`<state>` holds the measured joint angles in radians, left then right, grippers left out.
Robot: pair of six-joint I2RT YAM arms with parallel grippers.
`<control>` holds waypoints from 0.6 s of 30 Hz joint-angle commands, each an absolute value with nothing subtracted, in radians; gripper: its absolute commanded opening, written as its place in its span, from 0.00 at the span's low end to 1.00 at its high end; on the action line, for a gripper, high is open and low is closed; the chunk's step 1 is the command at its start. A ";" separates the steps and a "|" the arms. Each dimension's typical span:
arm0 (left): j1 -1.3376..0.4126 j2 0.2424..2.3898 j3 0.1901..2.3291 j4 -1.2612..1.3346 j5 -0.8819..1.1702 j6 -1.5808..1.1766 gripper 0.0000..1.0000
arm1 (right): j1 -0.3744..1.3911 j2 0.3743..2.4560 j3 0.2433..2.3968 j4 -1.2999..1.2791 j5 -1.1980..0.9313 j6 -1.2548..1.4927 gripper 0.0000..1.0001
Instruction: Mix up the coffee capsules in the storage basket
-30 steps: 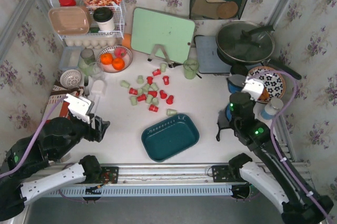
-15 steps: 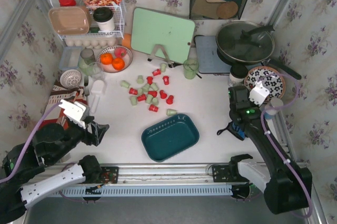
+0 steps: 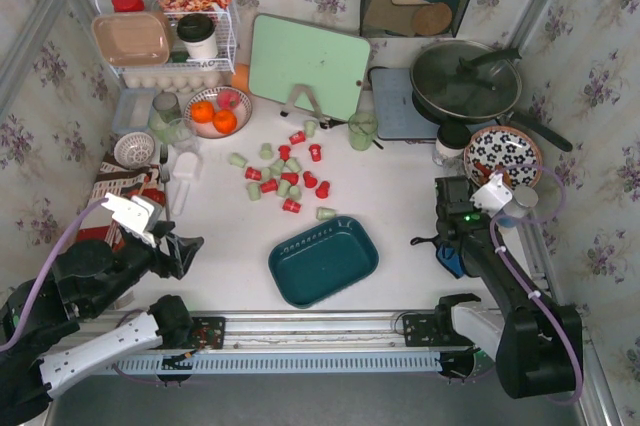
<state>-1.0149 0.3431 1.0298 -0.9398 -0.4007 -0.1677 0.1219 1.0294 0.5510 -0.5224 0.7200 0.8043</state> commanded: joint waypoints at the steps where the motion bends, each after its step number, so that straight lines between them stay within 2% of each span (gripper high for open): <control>1: -1.015 0.355 1.032 -0.915 -0.411 -0.187 0.71 | 0.118 1.016 0.550 -0.498 0.665 0.849 0.21; 6: -1.015 0.378 1.042 -0.922 -0.399 -0.205 0.71 | 0.116 0.932 0.587 -0.538 0.649 0.782 0.55; 9: -1.015 0.391 1.047 -0.923 -0.397 -0.215 0.71 | 0.117 0.847 0.622 -0.557 0.672 0.704 0.67; 14: -1.015 0.427 1.053 -0.930 -0.399 -0.244 0.71 | 0.117 0.776 0.716 -0.596 0.687 0.543 0.78; 16: -1.015 0.454 1.057 -0.929 -0.395 -0.267 0.71 | 0.118 0.749 0.766 -0.597 0.631 0.470 0.79; 18: -1.015 0.484 1.054 -0.916 -0.388 -0.286 0.71 | 0.119 0.722 0.803 -0.579 0.552 0.424 0.75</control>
<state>-1.0149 0.4435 1.0485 -0.9401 -0.3992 -0.2390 0.1169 0.7601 0.7448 -0.5861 0.6495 0.5777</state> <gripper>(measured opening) 0.709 0.786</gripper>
